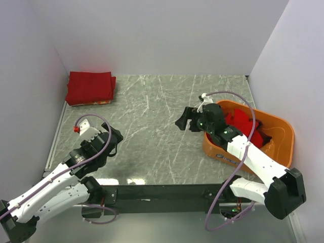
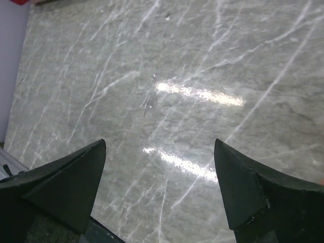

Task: Fold and stack the t-shirts
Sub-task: Grab the tshirt from the pile

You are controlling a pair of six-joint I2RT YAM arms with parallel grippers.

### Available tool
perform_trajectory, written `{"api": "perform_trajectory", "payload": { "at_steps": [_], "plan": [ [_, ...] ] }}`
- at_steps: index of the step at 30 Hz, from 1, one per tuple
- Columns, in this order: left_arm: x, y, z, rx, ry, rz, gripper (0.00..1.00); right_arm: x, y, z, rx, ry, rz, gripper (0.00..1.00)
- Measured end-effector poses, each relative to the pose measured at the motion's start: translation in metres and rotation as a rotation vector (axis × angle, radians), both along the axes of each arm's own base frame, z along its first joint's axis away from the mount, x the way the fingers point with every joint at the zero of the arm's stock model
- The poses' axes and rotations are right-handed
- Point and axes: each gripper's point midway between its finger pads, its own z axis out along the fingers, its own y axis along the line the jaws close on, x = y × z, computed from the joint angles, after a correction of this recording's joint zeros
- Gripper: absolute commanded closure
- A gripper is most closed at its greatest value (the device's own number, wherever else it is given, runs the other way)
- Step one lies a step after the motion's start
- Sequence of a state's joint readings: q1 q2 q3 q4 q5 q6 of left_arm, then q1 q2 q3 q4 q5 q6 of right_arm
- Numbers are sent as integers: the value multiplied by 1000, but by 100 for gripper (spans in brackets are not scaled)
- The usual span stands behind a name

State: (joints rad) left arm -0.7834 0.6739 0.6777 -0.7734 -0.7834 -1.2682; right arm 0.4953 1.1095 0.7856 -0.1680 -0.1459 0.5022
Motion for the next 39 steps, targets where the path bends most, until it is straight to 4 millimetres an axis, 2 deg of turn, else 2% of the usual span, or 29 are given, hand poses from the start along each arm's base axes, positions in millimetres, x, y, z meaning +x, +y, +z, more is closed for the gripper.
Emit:
{"api": "perform_trajectory", "payload": {
  "at_steps": [3,8,12,17,24,29,32,36,39],
  "plan": [
    [0,0,0,-1,-2,0,1,3,-8,7,-26,0,-45,5],
    [2,-2,3,-4,-12,-5,0,18,-32,36,-85,-35,-195,2],
    [2,-2,0,0,-8,-5,1,21,-63,54,-142,-63,-345,1],
    [4,-3,-5,19,9,-7,1,18,-116,65,-211,-41,-560,1],
    [5,-5,-16,52,39,-9,1,2,-192,42,-299,103,-788,1],
    [6,-6,-16,52,33,-13,0,-13,-226,24,-320,182,-889,1],
    [7,-7,-15,50,23,-19,1,-21,-233,9,-327,226,-906,2],
    [7,-6,-16,52,21,-22,0,-25,-234,-8,-329,281,-894,6],
    [7,-6,-15,51,20,-22,1,-23,-231,-18,-331,320,-874,21]
  ]
}}
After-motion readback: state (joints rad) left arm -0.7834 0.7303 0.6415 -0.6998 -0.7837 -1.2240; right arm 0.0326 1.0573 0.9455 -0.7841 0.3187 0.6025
